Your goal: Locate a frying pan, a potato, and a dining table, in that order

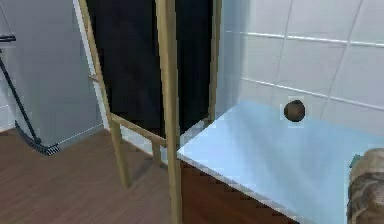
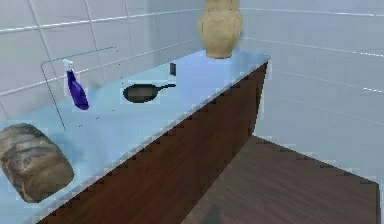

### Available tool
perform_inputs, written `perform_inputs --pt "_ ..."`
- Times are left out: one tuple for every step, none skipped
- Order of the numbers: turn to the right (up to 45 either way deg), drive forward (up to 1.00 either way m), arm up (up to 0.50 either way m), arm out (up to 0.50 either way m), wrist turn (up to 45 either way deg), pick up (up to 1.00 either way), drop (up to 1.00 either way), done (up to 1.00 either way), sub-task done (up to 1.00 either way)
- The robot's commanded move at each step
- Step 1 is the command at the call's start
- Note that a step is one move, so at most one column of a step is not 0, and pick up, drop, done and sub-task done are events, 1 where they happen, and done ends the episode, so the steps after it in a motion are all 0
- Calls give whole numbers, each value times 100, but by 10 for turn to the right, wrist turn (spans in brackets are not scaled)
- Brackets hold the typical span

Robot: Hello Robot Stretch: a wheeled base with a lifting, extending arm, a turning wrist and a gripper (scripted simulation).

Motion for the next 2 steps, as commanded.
perform_inputs --pt "270 0 0 0 0 0 0 0 0" --pt "0 0 0 0 0 0 0 0 100"
